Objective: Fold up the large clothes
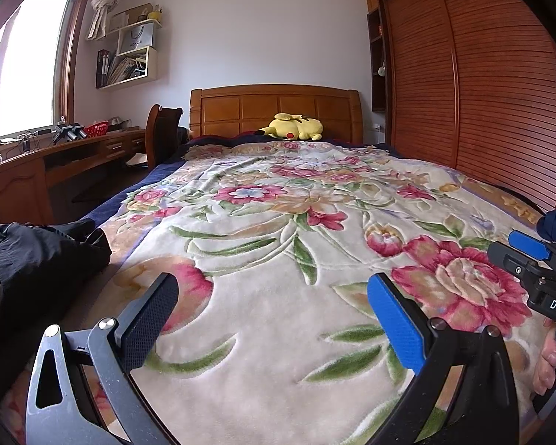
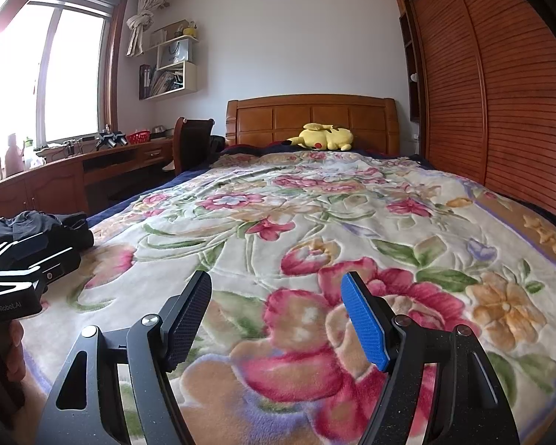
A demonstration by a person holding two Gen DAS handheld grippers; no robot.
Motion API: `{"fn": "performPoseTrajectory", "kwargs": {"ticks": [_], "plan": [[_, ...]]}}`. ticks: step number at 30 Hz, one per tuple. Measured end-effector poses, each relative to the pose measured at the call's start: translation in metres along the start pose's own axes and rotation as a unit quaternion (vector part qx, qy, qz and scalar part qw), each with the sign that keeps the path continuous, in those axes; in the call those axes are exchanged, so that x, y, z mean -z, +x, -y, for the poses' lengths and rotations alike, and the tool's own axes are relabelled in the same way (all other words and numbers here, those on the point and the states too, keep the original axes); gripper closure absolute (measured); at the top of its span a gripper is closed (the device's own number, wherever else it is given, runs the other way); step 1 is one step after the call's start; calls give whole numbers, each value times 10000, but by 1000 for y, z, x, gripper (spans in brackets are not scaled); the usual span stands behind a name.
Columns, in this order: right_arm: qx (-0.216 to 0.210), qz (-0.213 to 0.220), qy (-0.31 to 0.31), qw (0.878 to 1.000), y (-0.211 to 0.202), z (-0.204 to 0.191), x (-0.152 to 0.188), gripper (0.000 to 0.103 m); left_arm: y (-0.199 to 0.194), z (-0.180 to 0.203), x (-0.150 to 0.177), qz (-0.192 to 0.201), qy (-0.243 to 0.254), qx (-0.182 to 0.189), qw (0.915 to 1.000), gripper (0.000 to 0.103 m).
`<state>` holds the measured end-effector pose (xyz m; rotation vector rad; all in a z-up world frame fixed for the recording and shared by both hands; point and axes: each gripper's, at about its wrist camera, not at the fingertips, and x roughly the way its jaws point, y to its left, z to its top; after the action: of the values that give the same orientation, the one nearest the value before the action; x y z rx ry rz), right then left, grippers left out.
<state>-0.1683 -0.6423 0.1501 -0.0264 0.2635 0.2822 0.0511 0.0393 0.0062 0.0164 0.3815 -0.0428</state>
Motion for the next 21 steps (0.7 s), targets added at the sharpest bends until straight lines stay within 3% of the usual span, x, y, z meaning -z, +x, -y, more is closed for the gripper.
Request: {"fn": "performPoseTrajectory", "kwargs": {"ticks": [21], "plan": [[8,24,21,10000,1,0,0,29,-1,-1,0,32,-19,3,10000,1]]}}
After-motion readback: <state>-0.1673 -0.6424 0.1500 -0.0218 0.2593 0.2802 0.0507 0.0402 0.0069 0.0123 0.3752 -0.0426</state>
